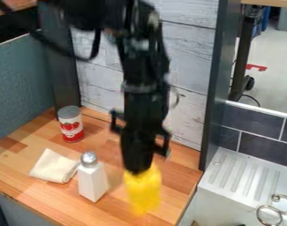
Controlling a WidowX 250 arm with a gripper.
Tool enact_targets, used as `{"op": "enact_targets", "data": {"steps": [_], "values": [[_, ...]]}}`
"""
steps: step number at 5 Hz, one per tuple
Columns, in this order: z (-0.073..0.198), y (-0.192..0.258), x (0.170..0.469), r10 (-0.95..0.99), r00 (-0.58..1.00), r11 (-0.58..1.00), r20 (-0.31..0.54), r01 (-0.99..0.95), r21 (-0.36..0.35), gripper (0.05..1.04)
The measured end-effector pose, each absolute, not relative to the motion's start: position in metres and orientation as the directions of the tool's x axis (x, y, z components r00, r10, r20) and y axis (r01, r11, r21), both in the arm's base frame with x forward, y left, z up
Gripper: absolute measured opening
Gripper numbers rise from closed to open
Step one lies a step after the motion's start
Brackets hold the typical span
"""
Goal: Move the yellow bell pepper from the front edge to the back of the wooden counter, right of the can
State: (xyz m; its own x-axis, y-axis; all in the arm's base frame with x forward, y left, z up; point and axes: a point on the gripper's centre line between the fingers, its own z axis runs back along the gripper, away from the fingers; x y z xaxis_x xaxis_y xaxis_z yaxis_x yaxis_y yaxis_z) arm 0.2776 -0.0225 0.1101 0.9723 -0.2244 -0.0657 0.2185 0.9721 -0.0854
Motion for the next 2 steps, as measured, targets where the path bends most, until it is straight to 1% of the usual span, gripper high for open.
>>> {"op": "enact_targets", "data": {"steps": [1, 2], "values": [[0.139, -0.011, 0.300, -0.203, 0.979, 0.977, 0.020, 0.204, -0.069, 0.111], [0.143, 0.001, 0.317, -0.166, 0.986, 0.984, 0.029, 0.167, -0.055, 0.111]]}}
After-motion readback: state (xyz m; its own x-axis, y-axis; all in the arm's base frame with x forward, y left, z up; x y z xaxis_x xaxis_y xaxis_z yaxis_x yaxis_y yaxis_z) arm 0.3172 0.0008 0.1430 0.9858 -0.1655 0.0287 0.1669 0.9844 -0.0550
